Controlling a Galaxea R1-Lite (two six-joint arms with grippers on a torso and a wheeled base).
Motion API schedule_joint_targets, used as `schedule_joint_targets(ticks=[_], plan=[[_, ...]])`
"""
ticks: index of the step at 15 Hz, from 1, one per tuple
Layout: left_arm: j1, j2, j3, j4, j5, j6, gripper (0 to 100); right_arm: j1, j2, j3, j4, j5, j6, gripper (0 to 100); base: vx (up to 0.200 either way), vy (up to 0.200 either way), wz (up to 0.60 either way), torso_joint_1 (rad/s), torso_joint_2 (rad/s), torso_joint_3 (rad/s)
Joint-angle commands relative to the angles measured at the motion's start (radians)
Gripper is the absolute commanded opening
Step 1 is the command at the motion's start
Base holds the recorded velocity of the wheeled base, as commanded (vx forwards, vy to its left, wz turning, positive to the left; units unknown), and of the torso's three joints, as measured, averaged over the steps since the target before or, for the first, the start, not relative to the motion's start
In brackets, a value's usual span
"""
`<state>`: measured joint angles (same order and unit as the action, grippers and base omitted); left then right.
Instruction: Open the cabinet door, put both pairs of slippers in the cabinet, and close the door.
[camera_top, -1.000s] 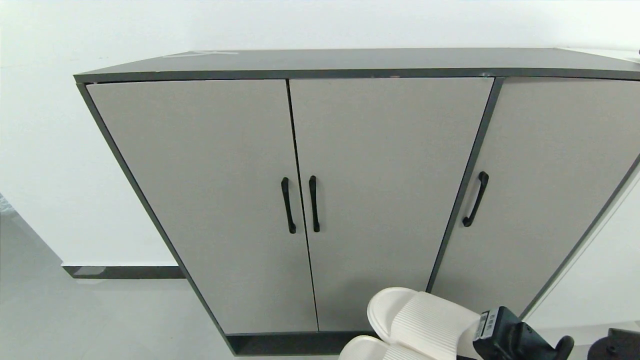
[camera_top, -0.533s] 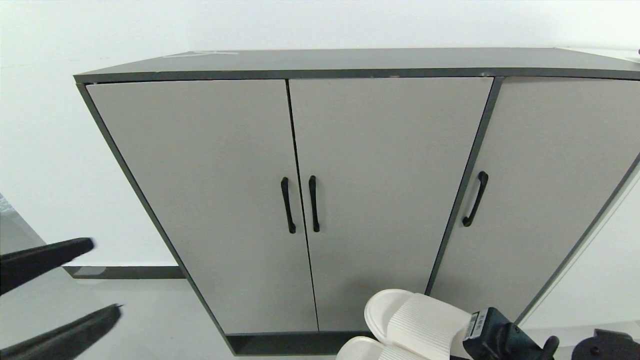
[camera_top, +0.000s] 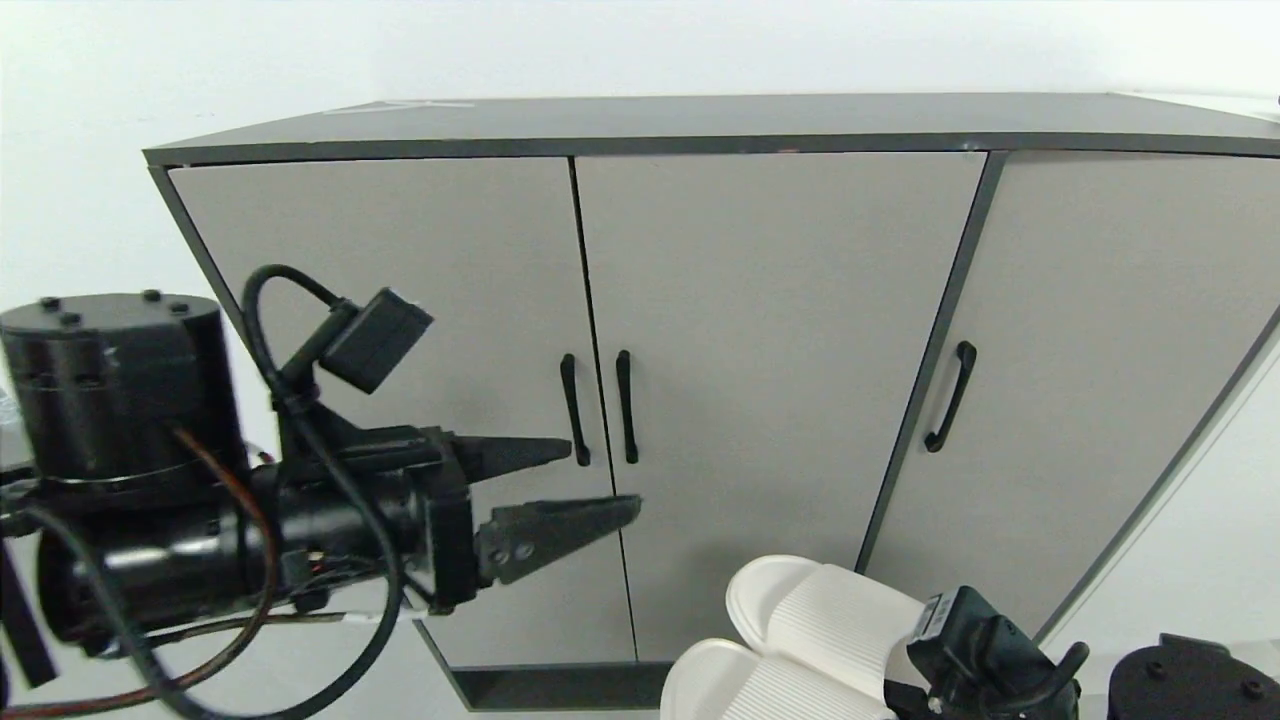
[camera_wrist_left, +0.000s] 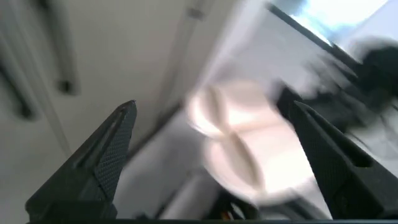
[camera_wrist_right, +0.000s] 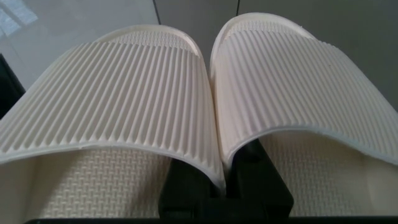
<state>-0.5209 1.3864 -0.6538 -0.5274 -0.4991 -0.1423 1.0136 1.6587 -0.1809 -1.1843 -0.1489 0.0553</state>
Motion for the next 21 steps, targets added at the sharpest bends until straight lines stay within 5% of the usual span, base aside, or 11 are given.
schedule_joint_targets(ticks=[1, 9, 21], plan=[[-0.005, 0.151, -0.026, -0.077, 0.031, -0.029, 100, -0.009, 0.046, 0.0, -0.028, 0.002, 0.0, 0, 0.0, 0.0, 0.0, 0.0, 0.0, 0.0], [0.055, 0.29, -0.145, -0.1, 0.063, -0.029, 100, -0.021, 0.078, 0.008, -0.071, 0.022, 0.0, 0, 0.0, 0.0, 0.0, 0.0, 0.0, 0.0], [0.056, 0.387, -0.227, -0.108, 0.065, -0.026, 100, -0.021, 0.079, 0.006, -0.071, 0.025, 0.0, 0, 0.0, 0.0, 0.0, 0.0, 0.0, 0.0]])
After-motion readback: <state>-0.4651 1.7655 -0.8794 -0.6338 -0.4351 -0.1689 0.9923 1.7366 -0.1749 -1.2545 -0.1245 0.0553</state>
